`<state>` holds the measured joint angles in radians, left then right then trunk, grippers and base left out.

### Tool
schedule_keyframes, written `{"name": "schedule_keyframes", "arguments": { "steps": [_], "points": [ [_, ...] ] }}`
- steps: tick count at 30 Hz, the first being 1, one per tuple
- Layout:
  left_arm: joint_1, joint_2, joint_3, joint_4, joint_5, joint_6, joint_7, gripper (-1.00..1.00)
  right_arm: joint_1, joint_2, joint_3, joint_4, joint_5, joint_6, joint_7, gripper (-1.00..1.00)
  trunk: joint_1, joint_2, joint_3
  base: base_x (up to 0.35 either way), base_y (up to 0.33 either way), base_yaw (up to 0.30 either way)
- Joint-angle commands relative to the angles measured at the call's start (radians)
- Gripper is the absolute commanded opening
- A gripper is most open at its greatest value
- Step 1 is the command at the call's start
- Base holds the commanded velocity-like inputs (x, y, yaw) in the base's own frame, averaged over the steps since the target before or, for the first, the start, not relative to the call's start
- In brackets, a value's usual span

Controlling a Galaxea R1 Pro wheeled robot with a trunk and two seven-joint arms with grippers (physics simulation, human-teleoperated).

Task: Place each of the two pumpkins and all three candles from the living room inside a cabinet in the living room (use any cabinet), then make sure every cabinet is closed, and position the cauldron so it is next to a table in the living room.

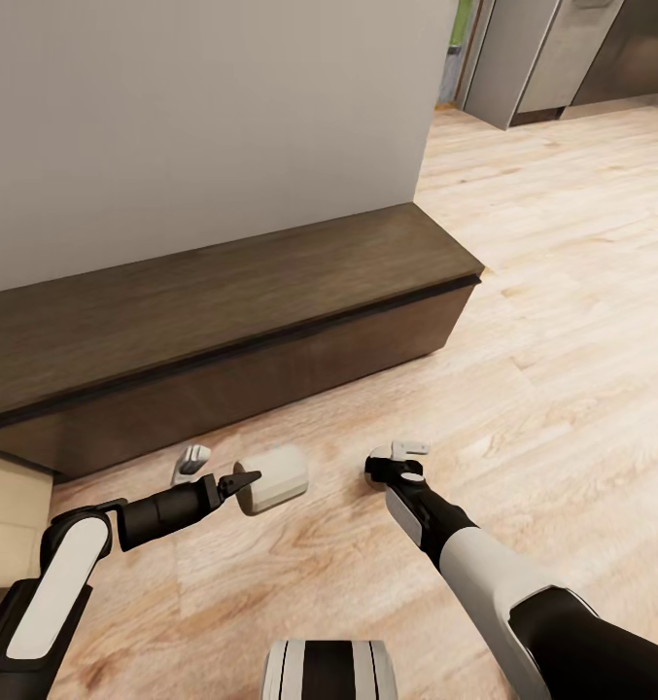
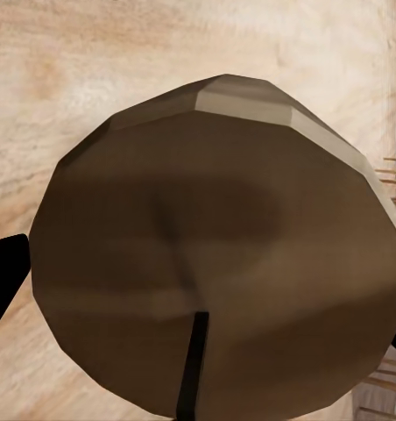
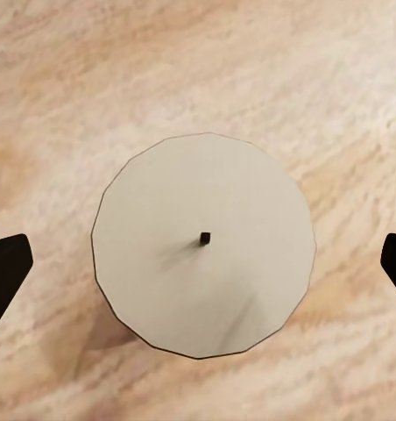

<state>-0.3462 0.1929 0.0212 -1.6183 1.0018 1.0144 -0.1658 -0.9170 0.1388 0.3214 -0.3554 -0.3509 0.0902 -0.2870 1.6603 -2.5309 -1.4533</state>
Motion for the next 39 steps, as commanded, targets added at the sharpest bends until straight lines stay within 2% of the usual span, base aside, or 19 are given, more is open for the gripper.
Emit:
{"name": "schedule_keyframes", "arguments": {
  "steps": [1,8,18,29,32,39],
  "points": [
    [0.000,0.003,0.001,0.000,-0.007,0.004,-0.010,-1.00,0.000,-0.001,0.008,-0.002,-0.005,0.006,-0.008,1.00,0.000,0.000,-0.001,0.000,0.000,0.000],
    [0.000,0.012,0.000,0.000,-0.008,0.003,-0.012,-1.00,0.000,-0.001,0.008,-0.002,-0.005,0.006,-0.008,1.00,0.000,0.000,-0.001,0.069,0.000,0.000],
    [0.000,0.013,0.000,0.000,-0.008,0.002,-0.012,-1.00,0.000,-0.001,0.008,-0.002,-0.005,0.006,-0.008,1.00,0.000,0.000,-0.001,0.116,0.000,0.000],
    [0.000,0.013,0.002,0.000,-0.007,0.003,-0.012,-1.00,-0.001,-0.001,0.008,-0.002,-0.005,0.009,-0.007,1.00,0.000,0.000,-0.001,0.012,0.000,0.000],
    [0.000,0.013,0.003,0.000,-0.007,0.004,-0.012,-1.00,0.000,-0.001,0.008,-0.002,-0.005,0.009,-0.008,1.00,0.001,-0.001,-0.012,0.000,0.000,0.000],
    [0.000,0.013,0.003,0.000,-0.006,0.004,-0.011,-1.00,0.000,-0.001,0.008,-0.002,-0.005,0.009,-0.009,1.00,0.002,-0.001,-0.016,0.000,0.000,0.000]
  ]
}}
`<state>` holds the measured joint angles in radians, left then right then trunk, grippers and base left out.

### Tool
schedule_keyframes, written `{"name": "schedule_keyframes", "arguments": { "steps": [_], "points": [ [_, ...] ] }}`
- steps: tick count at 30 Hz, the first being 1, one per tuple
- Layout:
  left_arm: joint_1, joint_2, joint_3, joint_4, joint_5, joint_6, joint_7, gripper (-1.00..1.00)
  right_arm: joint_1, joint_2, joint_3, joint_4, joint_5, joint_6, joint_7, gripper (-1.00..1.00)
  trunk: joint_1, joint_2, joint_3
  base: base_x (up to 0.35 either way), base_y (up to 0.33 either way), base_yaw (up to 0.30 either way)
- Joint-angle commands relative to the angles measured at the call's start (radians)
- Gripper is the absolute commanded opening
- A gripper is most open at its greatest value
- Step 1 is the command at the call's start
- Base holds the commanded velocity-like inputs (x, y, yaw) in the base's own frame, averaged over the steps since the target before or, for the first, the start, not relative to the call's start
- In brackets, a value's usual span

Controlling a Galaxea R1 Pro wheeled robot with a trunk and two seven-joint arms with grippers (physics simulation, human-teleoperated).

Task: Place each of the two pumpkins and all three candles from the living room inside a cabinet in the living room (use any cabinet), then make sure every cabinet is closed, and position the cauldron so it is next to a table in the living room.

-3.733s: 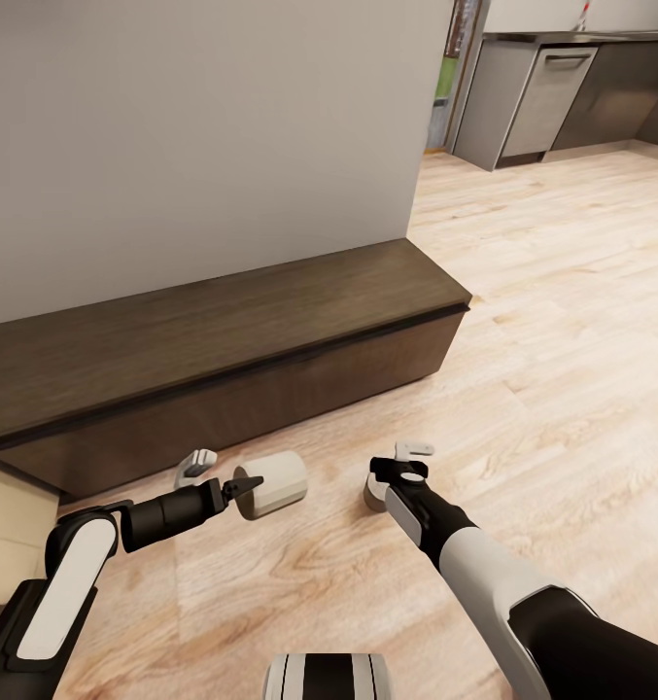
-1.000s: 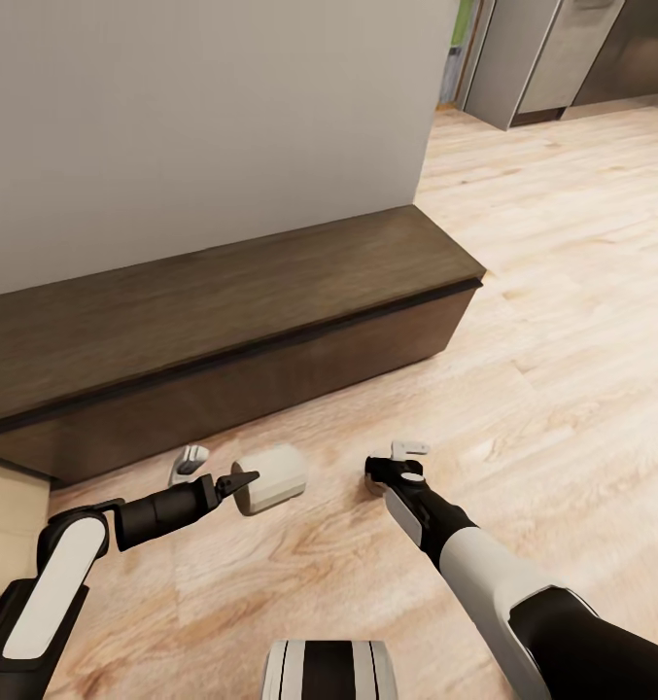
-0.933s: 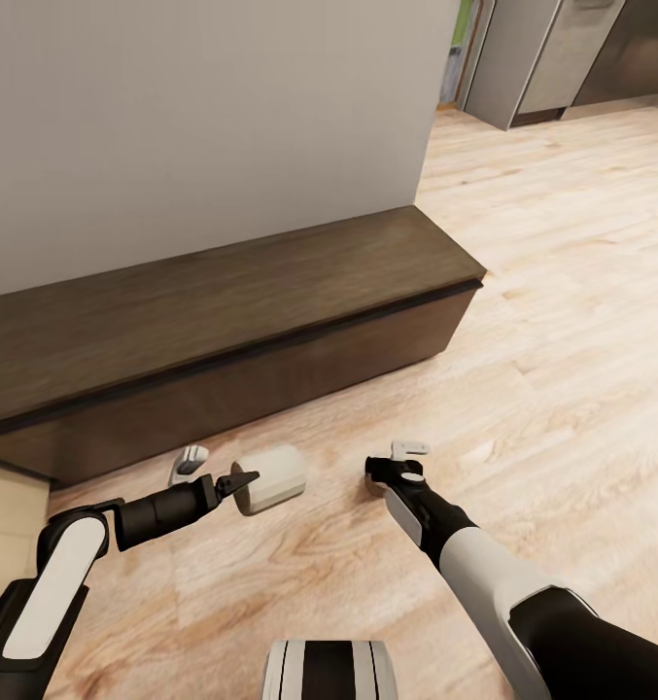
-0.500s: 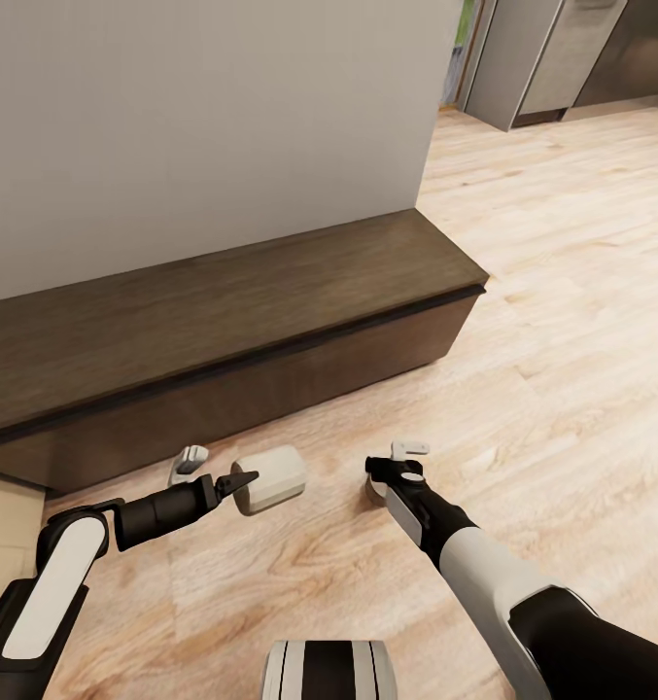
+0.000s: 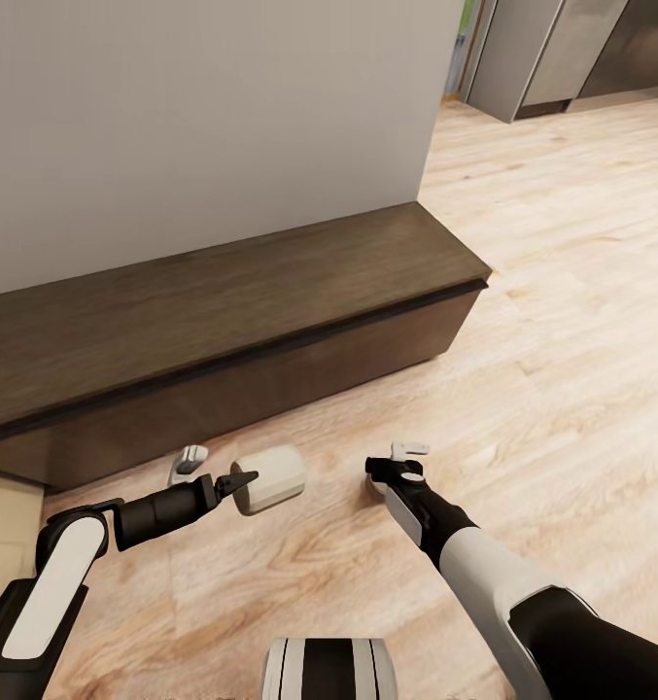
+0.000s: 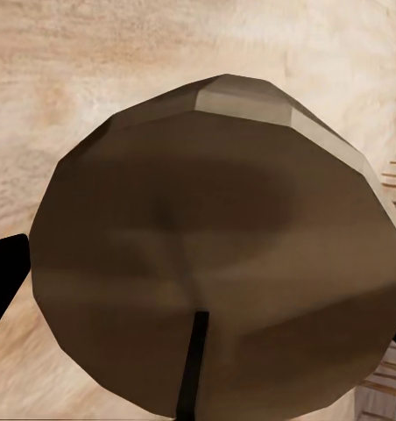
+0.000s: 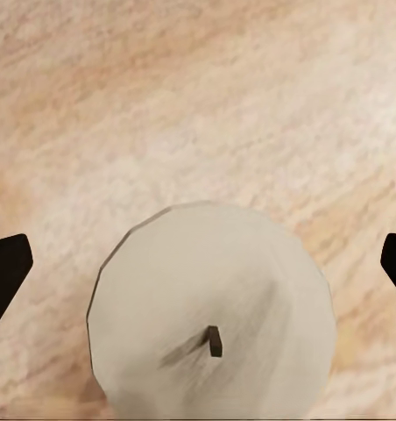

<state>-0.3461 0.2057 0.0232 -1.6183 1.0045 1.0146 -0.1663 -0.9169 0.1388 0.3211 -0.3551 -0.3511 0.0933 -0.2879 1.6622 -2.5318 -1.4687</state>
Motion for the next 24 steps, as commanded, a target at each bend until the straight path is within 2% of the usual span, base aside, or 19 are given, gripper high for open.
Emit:
{"name": "schedule_keyframes", "arguments": {
  "steps": [1,4,10,13,16,20,24],
  "points": [
    [-0.001,0.000,0.001,0.000,-0.009,0.004,-0.010,-1.00,-0.001,-0.001,0.009,-0.002,-0.005,0.006,-0.008,1.00,0.000,-0.001,-0.005,0.000,0.000,0.000],
    [-0.001,0.000,0.001,0.000,-0.009,0.004,-0.010,-1.00,-0.001,-0.001,0.009,-0.001,-0.005,0.006,-0.008,1.00,0.002,-0.001,-0.016,0.000,0.000,0.000],
    [-0.001,0.000,0.001,0.000,-0.009,0.004,-0.010,-1.00,-0.001,-0.001,0.009,-0.001,-0.005,0.006,-0.008,1.00,0.002,-0.001,-0.016,0.000,0.000,0.000],
    [-0.001,0.000,0.001,0.000,-0.009,0.004,-0.010,-1.00,0.000,-0.001,0.008,-0.001,-0.005,0.006,-0.008,1.00,0.003,-0.002,-0.028,0.000,0.000,0.000],
    [-0.001,0.000,0.001,0.000,-0.009,0.004,-0.010,-1.00,0.000,-0.001,0.008,-0.001,-0.005,0.006,-0.008,1.00,0.003,-0.002,-0.028,0.000,0.000,0.000],
    [-0.001,0.000,0.025,0.000,-0.007,0.004,-0.010,-1.00,0.000,-0.001,0.009,-0.001,-0.005,0.006,-0.008,1.00,0.003,-0.002,-0.028,0.000,0.000,0.000],
    [-0.001,0.000,0.031,0.000,0.002,0.004,-0.010,-1.00,-0.001,-0.001,0.009,-0.001,-0.005,0.006,-0.008,1.00,0.003,-0.002,-0.028,0.000,0.000,0.000]
  ]
}}
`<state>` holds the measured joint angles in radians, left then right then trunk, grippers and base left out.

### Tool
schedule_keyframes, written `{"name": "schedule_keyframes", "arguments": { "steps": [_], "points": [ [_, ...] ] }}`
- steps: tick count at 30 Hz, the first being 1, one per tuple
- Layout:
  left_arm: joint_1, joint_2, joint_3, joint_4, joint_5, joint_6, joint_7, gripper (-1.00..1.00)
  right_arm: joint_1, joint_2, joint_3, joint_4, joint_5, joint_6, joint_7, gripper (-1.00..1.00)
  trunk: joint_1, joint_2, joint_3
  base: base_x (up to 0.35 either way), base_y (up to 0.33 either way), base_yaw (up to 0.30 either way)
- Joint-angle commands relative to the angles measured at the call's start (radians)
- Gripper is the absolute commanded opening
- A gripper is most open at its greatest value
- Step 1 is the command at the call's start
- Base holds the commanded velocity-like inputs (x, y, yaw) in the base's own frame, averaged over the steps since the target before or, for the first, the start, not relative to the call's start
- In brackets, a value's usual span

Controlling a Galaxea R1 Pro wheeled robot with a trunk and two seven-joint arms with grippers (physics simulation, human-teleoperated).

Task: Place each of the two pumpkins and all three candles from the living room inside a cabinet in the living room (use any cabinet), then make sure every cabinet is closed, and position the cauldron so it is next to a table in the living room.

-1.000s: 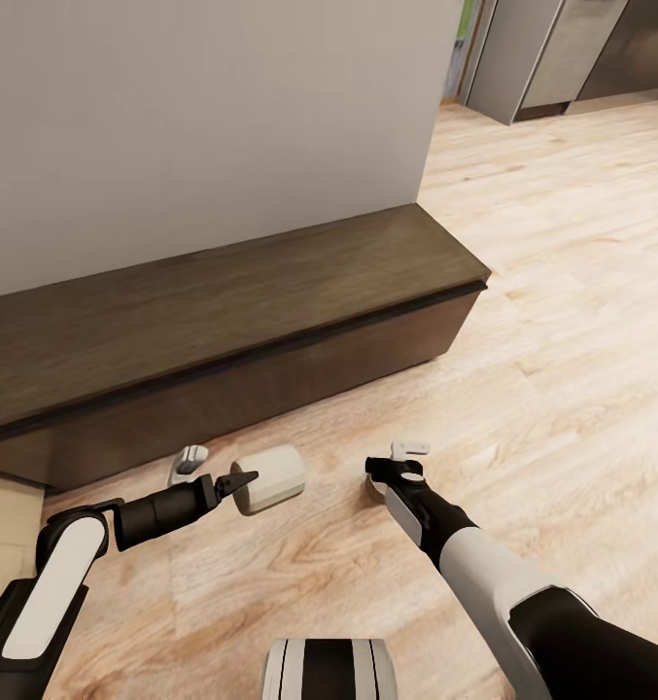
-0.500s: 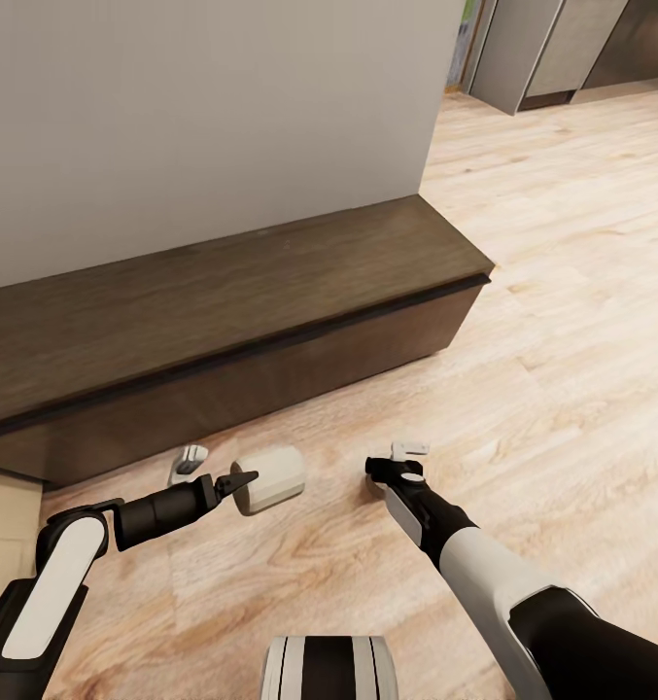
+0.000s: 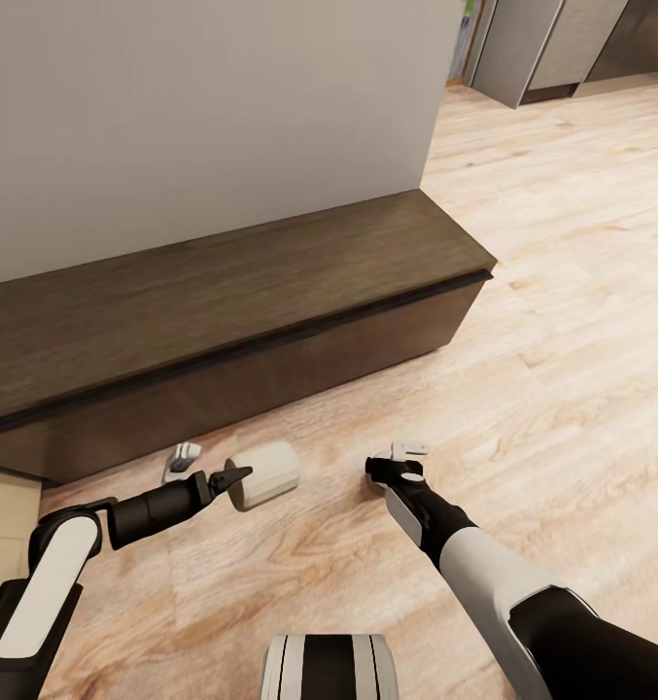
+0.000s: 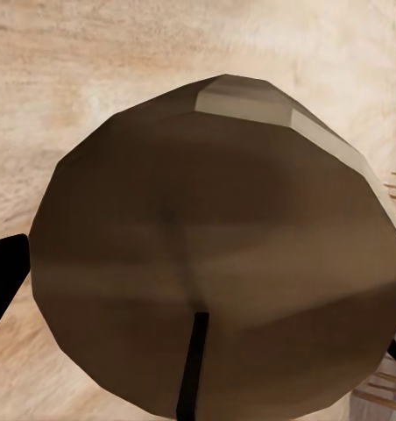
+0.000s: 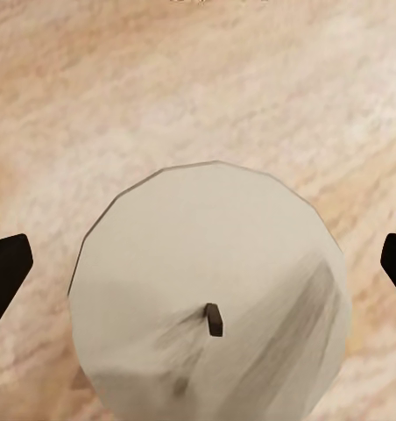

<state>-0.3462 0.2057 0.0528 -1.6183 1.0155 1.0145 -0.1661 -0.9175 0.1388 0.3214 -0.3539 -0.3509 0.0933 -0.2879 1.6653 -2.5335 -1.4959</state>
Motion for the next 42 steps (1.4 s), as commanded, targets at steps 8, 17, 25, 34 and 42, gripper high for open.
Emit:
{"name": "schedule_keyframes", "arguments": {
  "steps": [8,17,25,34,42],
  "points": [
    [0.000,0.000,0.003,0.000,-0.006,0.004,-0.010,-1.00,0.000,-0.001,0.007,-0.002,-0.005,0.008,-0.008,1.00,0.000,0.000,-0.001,0.000,0.000,0.000],
    [0.000,0.000,0.004,0.000,-0.006,0.004,-0.010,-1.00,0.000,-0.001,0.007,0.000,-0.005,0.011,-0.008,1.00,0.000,0.000,-0.001,0.000,0.000,0.000],
    [0.000,0.000,0.005,0.000,-0.005,0.004,-0.010,-1.00,0.000,-0.001,0.006,0.002,-0.005,0.014,-0.008,1.00,0.000,0.000,-0.001,0.000,0.000,0.000],
    [0.000,0.000,0.006,0.000,-0.005,0.004,-0.010,-1.00,0.000,-0.001,0.006,0.003,-0.005,0.014,-0.008,1.00,0.000,0.000,-0.001,0.000,0.000,0.000],
    [0.000,0.000,0.006,0.000,-0.005,0.004,-0.011,-1.00,0.000,-0.001,0.006,0.003,-0.005,0.014,-0.008,1.00,0.001,-0.001,-0.008,0.000,0.000,0.000]
  ]
}}
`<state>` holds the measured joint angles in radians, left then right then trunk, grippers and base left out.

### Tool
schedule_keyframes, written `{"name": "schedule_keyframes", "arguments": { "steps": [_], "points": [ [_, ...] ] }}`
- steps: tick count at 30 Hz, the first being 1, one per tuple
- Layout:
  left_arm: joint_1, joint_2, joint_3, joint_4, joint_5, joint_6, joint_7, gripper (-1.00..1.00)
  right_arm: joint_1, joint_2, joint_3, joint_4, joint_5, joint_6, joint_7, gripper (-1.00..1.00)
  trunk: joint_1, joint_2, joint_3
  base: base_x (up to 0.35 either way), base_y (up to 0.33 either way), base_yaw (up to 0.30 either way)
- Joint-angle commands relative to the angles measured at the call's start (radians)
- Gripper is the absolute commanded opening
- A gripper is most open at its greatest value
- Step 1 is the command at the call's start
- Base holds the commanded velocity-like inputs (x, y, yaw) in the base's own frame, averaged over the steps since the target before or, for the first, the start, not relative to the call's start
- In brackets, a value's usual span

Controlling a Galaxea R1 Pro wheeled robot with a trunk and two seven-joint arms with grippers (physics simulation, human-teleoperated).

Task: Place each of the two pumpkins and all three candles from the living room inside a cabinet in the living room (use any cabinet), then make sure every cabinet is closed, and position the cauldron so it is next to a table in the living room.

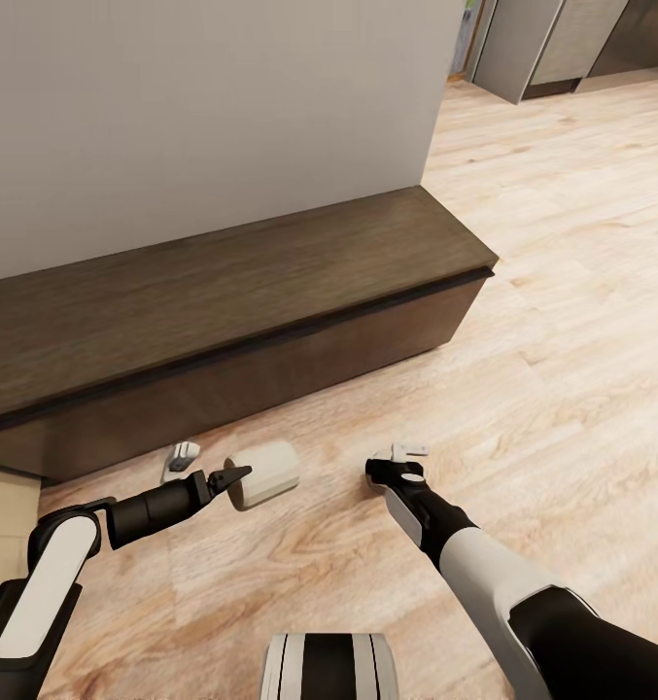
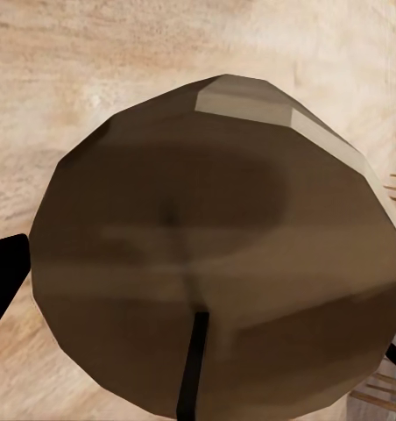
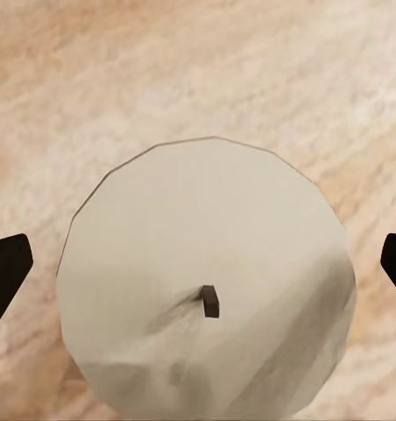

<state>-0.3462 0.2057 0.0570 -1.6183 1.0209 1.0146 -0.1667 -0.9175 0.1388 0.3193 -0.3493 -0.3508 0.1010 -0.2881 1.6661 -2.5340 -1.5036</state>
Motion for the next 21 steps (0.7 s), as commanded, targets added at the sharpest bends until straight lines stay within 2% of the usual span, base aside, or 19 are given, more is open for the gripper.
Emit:
{"name": "schedule_keyframes", "arguments": {
  "steps": [1,11,15,21],
  "points": [
    [0.000,0.000,0.001,0.000,-0.010,0.004,-0.010,-1.00,0.000,-0.001,0.009,-0.002,-0.005,0.006,-0.008,1.00,0.000,0.000,-0.001,0.000,0.000,0.000],
    [0.000,0.000,0.002,0.000,-0.010,0.004,-0.010,-1.00,0.000,-0.001,0.009,-0.002,-0.005,0.006,-0.008,1.00,0.000,0.000,-0.001,0.000,0.000,0.000],
    [0.000,0.000,0.003,0.000,-0.010,0.004,-0.010,-1.00,0.000,-0.001,0.009,-0.002,-0.005,0.006,-0.008,1.00,0.002,-0.001,-0.016,0.000,0.000,0.000],
    [0.000,0.000,0.002,0.000,-0.010,0.004,-0.010,-1.00,0.000,-0.001,0.009,-0.003,-0.005,0.006,-0.008,1.00,0.002,-0.001,-0.016,0.000,0.000,0.000]
  ]
}}
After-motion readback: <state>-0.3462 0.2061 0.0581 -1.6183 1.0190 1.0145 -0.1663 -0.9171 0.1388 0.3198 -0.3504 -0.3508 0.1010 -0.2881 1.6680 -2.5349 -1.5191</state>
